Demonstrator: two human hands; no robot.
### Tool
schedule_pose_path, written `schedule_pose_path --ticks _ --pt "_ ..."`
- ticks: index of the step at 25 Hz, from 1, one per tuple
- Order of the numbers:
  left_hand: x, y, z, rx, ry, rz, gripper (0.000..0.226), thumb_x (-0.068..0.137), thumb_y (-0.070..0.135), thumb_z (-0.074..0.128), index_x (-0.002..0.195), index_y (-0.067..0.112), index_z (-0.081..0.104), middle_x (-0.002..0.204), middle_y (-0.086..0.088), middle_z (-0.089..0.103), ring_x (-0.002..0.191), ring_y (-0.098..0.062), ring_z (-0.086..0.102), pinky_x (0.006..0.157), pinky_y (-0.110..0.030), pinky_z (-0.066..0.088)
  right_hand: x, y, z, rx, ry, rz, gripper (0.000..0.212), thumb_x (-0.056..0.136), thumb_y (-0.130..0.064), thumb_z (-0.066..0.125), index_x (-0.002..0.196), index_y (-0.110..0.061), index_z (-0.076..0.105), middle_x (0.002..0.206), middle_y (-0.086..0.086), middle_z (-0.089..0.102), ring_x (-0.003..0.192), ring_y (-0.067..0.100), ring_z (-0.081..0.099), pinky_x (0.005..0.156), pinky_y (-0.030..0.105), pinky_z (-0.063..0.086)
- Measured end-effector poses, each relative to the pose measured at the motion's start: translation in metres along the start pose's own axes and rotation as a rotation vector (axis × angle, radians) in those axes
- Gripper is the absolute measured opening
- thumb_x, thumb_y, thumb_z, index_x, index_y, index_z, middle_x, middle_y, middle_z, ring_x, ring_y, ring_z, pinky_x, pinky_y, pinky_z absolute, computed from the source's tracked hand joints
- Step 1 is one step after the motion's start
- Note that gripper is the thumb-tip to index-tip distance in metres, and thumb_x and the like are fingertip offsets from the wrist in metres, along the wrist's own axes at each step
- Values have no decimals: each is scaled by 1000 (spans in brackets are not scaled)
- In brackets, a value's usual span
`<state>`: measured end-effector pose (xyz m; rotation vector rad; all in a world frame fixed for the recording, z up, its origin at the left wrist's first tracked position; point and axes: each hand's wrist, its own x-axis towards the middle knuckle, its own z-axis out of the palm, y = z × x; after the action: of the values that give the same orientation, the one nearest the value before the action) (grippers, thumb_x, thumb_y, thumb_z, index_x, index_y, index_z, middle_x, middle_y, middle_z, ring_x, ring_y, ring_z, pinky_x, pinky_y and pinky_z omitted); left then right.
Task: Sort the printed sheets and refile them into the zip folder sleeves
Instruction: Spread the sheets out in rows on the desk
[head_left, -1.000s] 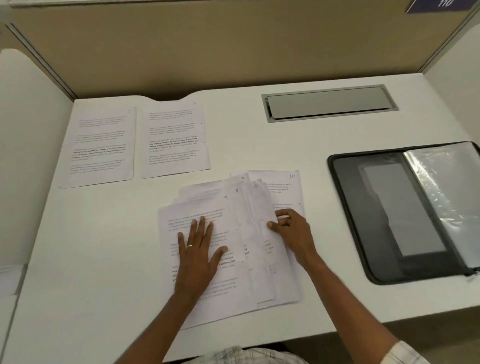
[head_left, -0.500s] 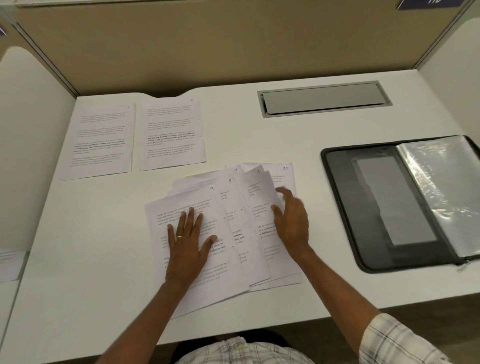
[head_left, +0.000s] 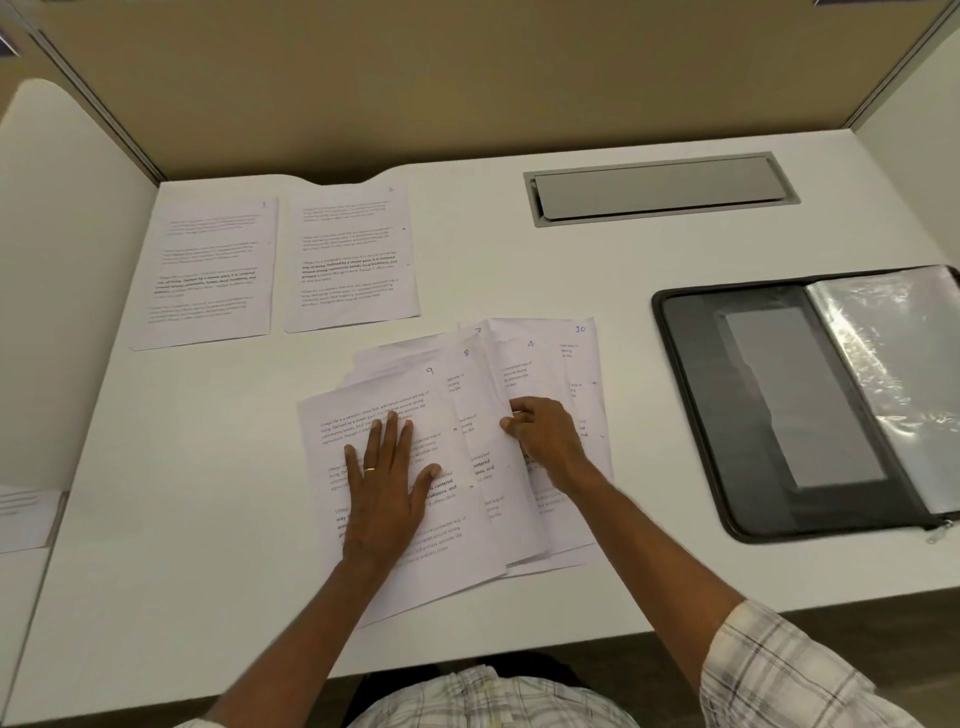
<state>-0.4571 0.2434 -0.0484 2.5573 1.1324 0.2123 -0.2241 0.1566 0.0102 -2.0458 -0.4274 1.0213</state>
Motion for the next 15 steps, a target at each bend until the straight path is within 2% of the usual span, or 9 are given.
schedule_pose_path --ticks 4,6,7,9,12,14,15 --pt "-1 29 -11 42 29 82 70 107 61 20 165 21 20 174 -3 5 160 -22 1 125 -64 7 -2 4 -3 -28 66 -4 26 77 -30 88 92 -14 73 86 4 75 81 22 72 77 39 61" --pt "1 49 -12 112 12 202 67 107 62 22 165 27 20 174 -5 4 160 -26 1 123 -68 5 -5 6 -1 -20 103 -19 33 73 -35 91 76 -19 63 73 -1 66 65 16 62 64 31 53" --pt "3 56 -10 142 -6 246 67 106 64 23 165 31 19 174 -5 3 160 -28 1 122 -70 5 -6 7 0 -6 114 -31 36 73 -37 91 73 -21 58 70 -3 61 62 12 55 62 28 48" --pt "8 61 -3 179 -50 266 69 104 69 23 164 36 18 174 -5 1 160 -29 -1 120 -74 4 -8 9 0 51 144 -46 38 73 -40 90 79 -20 59 74 -3 60 65 10 53 64 26 46" --pt "5 45 6 225 -104 204 73 101 74 22 164 38 18 174 -5 -1 160 -30 -3 117 -77 5 -12 9 -10 51 246 -99 42 76 -41 89 94 -18 60 82 -1 65 67 9 58 63 21 45" --pt "-1 33 7 247 -123 199 74 100 75 22 164 37 17 174 -5 -1 160 -30 -3 117 -77 5 -14 13 -14 -147 334 -230 36 82 -36 85 104 -21 60 96 -1 66 79 10 62 64 17 44" --pt "-3 30 6 249 -132 204 75 100 75 22 164 36 16 174 -5 -2 160 -29 -3 117 -77 4 -16 15 -14 -281 375 -332 35 86 -30 81 113 -24 61 111 -2 63 93 10 62 70 15 45"
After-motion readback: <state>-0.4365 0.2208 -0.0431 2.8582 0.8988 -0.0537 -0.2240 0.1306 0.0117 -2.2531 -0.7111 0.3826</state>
